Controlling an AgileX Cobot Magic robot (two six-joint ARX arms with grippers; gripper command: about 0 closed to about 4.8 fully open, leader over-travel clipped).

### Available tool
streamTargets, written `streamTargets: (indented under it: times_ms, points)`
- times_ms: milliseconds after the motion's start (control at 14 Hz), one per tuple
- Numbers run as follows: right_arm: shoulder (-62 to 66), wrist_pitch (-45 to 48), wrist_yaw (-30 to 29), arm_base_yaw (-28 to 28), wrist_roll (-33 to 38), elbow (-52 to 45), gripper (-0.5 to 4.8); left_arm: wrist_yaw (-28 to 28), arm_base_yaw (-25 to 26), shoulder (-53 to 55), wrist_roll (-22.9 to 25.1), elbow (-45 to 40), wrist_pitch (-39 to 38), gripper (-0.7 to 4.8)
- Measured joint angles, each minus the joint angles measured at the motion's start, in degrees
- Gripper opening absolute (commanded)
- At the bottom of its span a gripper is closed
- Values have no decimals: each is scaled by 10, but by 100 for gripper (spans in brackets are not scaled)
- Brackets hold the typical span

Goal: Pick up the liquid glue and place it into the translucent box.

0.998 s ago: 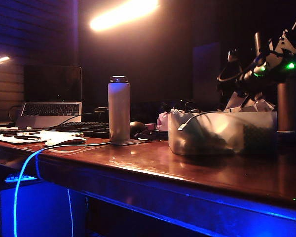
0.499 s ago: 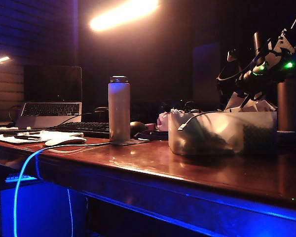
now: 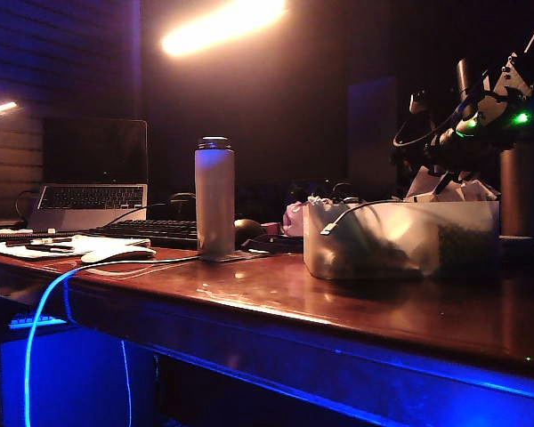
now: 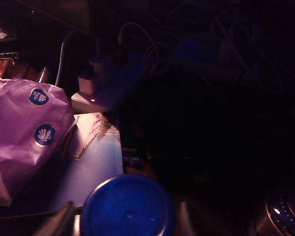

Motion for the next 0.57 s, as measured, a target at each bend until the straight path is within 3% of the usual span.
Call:
streamTargets:
  times_ms: [357, 499, 571]
  points:
    - [0, 0, 0, 0, -1, 0, 233, 0, 0, 0, 0, 0, 0, -6]
    - [0, 0, 0, 0, -1, 0, 142, 0, 0, 0, 0, 0, 0, -6]
    - [0, 0, 0, 0, -1, 0, 144, 0, 0, 0, 0, 0, 0, -6]
